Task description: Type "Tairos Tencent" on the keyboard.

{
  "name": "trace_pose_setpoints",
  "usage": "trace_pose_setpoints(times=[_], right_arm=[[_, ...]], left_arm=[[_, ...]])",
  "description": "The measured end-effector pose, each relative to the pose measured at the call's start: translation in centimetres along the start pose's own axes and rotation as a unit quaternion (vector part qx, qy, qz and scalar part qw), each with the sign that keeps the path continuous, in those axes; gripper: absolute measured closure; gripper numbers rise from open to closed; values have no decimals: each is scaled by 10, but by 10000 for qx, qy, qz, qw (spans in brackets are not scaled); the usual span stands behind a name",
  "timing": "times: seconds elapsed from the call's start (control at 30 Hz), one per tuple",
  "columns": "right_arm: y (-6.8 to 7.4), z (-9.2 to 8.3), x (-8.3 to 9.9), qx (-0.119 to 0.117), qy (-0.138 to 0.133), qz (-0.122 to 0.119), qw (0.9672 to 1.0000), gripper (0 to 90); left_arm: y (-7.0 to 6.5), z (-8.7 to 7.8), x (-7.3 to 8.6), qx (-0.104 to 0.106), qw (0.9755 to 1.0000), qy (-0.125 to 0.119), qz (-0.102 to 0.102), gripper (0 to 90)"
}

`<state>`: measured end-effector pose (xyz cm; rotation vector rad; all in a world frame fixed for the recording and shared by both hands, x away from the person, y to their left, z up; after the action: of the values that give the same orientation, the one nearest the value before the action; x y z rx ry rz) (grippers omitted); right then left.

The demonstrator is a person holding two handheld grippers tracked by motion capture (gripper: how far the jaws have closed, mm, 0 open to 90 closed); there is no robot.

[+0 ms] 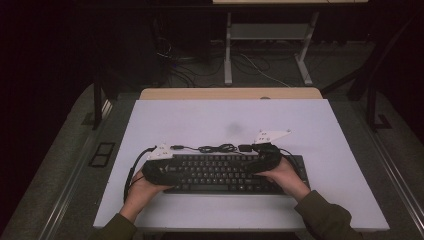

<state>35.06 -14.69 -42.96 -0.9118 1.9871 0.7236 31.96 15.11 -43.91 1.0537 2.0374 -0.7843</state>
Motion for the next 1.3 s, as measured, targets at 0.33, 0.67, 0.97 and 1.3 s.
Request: trace_pose_setpoints(times=[0.33, 0.67, 0.97, 1.3], right_arm=[[0, 1, 0, -4, 31, 24, 10000, 270], [2, 4, -3, -44, 77, 58, 9999, 299], [5, 12, -8, -44, 115, -30, 9999, 402], [7, 24, -8, -71, 292, -110, 9995, 581]], left_arm=[[-1, 8, -5, 3, 9999, -133, 14, 120], [-2, 14, -6, -62, 9999, -96, 14, 0], [-2, 14, -8, -63, 9999, -124, -8, 0], [-3, 17, -7, -13, 10000, -90, 11, 0]])
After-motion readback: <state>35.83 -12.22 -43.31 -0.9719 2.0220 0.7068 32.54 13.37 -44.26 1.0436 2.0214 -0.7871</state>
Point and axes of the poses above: each handheld gripper's, and its own axes: z roughly forward along the jaws, x roughly out of its underside, y roughly to its left, the point moved 3 cm from there along z, roughly forward along the jaws, and after that the axes turned 7 degrees about x, right-handed, at the moved point
